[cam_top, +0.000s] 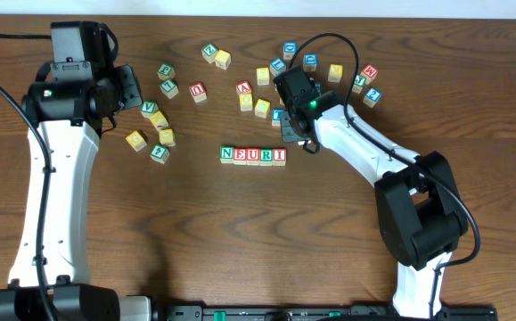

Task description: Spell out NEURIPS

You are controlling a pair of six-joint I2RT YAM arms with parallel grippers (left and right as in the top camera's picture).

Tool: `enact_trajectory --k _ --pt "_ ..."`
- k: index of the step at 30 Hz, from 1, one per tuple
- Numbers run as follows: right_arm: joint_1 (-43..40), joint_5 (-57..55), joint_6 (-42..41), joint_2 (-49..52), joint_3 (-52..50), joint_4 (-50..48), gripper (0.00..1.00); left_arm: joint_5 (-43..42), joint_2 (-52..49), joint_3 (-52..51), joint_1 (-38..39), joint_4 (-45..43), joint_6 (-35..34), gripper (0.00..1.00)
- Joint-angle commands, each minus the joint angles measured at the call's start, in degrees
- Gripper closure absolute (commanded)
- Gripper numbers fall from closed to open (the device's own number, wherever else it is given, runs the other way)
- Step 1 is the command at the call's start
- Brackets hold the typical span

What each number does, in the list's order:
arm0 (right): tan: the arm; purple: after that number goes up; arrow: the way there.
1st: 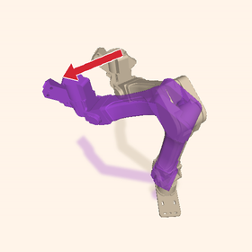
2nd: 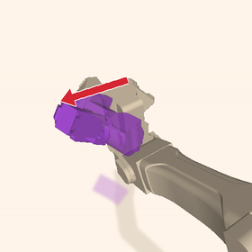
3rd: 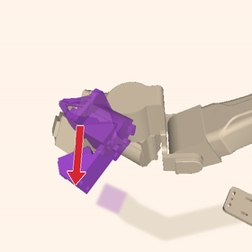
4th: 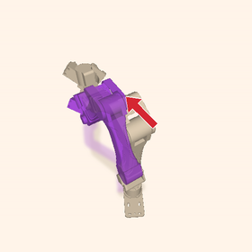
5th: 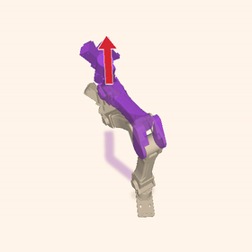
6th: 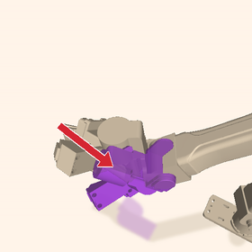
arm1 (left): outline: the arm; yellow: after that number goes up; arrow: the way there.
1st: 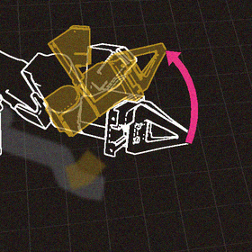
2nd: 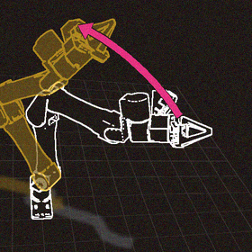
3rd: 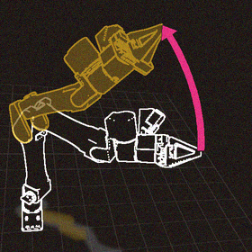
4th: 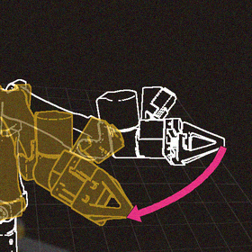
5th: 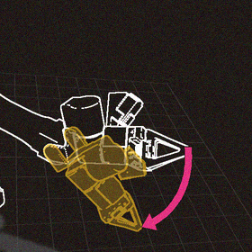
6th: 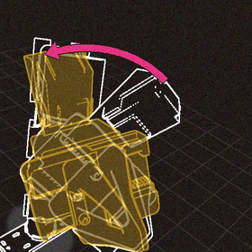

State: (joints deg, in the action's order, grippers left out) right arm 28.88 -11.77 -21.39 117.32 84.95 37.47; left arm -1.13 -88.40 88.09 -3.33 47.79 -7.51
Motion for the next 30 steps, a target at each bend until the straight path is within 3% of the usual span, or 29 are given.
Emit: enact_trajectory --k 1,9,12,14,17,22,26,30 --pt "-0.26 -1.9 0.87 0.0 -2.05 -1.55 0.85 0.33 -0.33 1.16 -0.24 0.11 -0.28 0.53" --pt "-0.42 -3.85 0.85 0.0 -11.58 -18.69 0.84 0.33 -0.33 1.16 -0.24 0.11 -0.28 0.53" --pt "-0.42 -4.39 0.83 0.0 -13.79 -20.61 0.83 0.33 -0.33 1.16 -0.24 0.11 -0.28 0.53" --pt "-0.39 -4.07 0.83 0.0 -14.25 -19.41 0.76 0.35 -0.33 1.16 -0.24 0.11 -0.28 0.53" --pt "-0.39 -0.94 0.85 -0.96 -14.19 -17.66 0.56 0.35 -0.33 1.16 -0.24 0.11 -0.28 0.53" --pt "-0.46 0.17 0.85 -8.52 -14.03 -14.84 0.47 0.33 -0.33 1.16 -0.24 0.11 -0.28 0.53" --pt "-0.46 0.15 0.85 -15.34 -14.03 -13.68 0.5 0.33 -0.33 1.16 -0.24 0.11 -0.28 0.53" --pt "-0.46 1.53 0.9 -14.36 -14.03 -15.8 0.66 0.33 -0.33 1.16 -0.24 0.11 -0.28 0.53"
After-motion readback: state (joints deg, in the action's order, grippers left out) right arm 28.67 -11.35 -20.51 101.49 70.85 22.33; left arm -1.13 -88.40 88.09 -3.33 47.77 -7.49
